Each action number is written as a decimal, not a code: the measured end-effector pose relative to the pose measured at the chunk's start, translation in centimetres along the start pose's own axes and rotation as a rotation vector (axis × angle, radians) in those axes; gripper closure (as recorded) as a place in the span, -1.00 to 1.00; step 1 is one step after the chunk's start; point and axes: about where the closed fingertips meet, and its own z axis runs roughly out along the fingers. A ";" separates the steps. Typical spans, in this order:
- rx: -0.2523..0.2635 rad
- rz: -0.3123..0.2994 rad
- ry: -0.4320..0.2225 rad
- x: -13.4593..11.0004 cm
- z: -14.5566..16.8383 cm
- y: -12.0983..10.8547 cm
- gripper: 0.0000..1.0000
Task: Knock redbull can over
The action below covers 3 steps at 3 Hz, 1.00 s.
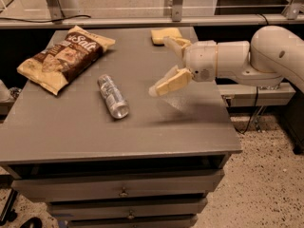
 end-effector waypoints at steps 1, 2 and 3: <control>0.015 -0.008 0.049 0.5 -4.2 0.5 -1.00; 0.045 -0.011 0.089 0.5 -9.8 0.9 -1.00; 0.128 0.013 0.112 0.5 -13.8 0.5 -1.00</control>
Offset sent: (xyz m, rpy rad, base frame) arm -0.0472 -0.1390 0.0191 -0.1178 -0.0113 -0.0747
